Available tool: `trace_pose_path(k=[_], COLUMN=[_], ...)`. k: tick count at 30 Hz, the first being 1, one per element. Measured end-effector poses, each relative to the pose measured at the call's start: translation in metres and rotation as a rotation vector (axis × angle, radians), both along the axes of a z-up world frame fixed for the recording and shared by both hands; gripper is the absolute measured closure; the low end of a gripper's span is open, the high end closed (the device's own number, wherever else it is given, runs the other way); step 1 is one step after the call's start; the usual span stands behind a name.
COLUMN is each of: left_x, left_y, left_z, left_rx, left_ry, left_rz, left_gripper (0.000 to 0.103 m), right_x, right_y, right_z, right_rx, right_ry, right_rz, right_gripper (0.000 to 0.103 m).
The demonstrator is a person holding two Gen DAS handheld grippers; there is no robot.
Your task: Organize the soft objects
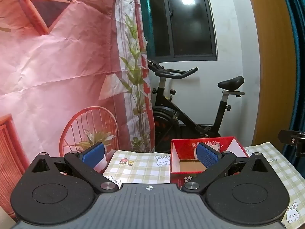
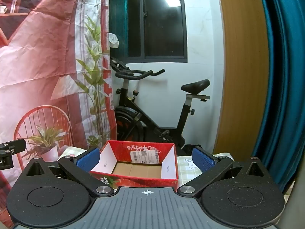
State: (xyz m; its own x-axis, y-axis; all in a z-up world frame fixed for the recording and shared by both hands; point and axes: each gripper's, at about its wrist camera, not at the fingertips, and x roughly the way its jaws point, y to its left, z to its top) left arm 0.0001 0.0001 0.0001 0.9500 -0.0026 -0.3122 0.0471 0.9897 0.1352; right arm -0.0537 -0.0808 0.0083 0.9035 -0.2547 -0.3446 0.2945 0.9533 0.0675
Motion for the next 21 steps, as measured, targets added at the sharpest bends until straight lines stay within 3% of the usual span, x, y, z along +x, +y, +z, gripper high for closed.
trace_pose_path(k=[21], left_x=[-0.0015], left_y=[0.0014], left_z=[-0.0006], left_rx=[0.008], left_ry=[-0.004], left_rz=[-0.001], left_gripper=[0.0], right_x=[0.0002], right_y=[0.0011], right_z=[0.0009], right_rx=[0.002], right_ry=[0.002], right_rz=[0.0], right_gripper=[0.0])
